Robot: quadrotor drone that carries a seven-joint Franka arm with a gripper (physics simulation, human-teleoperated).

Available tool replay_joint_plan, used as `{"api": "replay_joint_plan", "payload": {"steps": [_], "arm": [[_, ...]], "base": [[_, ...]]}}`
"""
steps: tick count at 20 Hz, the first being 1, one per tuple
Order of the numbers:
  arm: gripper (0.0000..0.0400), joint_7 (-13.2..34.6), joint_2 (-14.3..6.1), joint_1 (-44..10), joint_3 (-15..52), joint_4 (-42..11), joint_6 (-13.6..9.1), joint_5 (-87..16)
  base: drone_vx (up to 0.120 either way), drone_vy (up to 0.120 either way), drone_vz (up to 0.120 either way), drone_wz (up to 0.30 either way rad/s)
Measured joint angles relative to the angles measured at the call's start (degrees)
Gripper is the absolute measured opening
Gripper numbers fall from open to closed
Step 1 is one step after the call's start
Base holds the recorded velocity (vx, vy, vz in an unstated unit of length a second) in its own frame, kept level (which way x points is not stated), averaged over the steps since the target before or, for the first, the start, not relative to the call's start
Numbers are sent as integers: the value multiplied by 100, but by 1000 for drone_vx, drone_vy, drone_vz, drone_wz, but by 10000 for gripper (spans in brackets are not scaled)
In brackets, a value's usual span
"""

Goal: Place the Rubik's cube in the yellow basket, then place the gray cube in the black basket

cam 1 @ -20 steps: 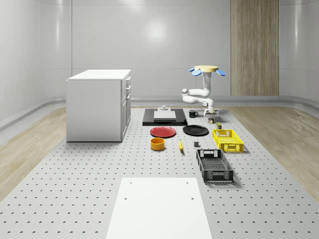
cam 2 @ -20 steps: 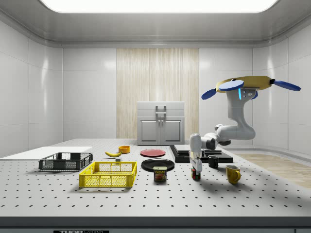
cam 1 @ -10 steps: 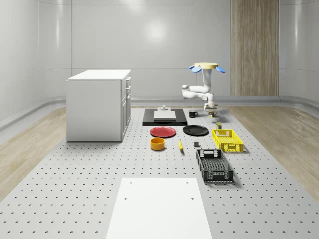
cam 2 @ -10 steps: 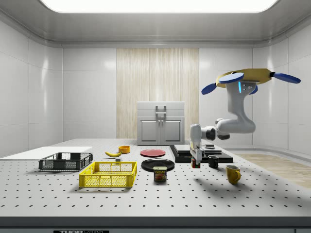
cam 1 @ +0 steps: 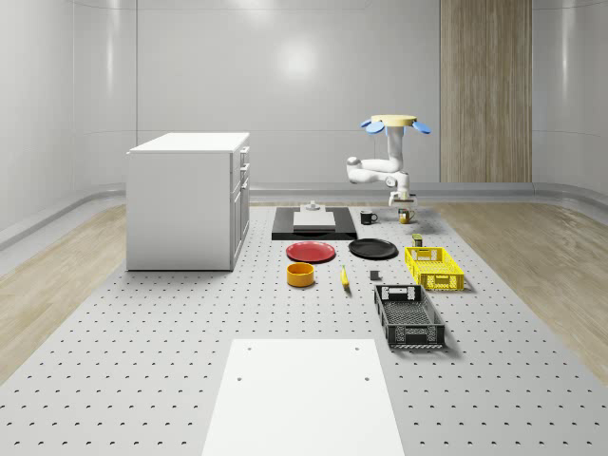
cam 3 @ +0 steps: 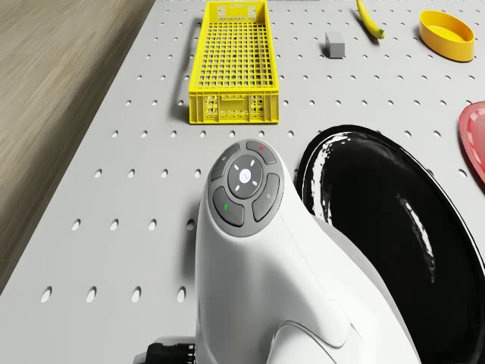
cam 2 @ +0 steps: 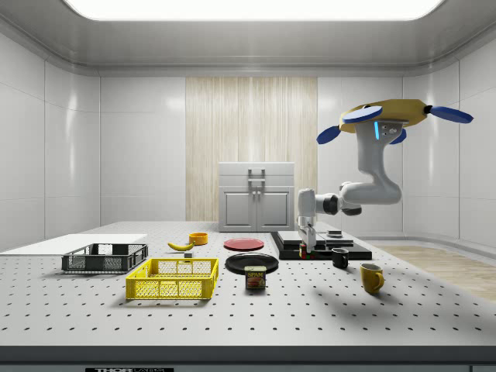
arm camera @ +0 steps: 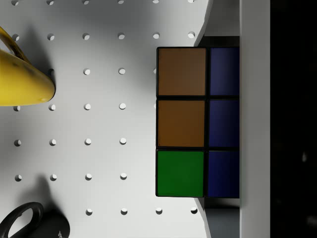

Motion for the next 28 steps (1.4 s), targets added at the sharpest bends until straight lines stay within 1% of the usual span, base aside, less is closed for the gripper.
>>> {"api": "replay_joint_plan", "payload": {"steps": [7, 15, 28], "arm": [[288, 22, -58, -14, 18, 1, 52, 32], [288, 37, -119, -28, 29, 4, 109, 59], [288, 53, -204, -48, 42, 7, 188, 93]], "base": [[120, 6, 0, 0], [120, 115, 0, 0], [120, 0, 0, 0]]}}
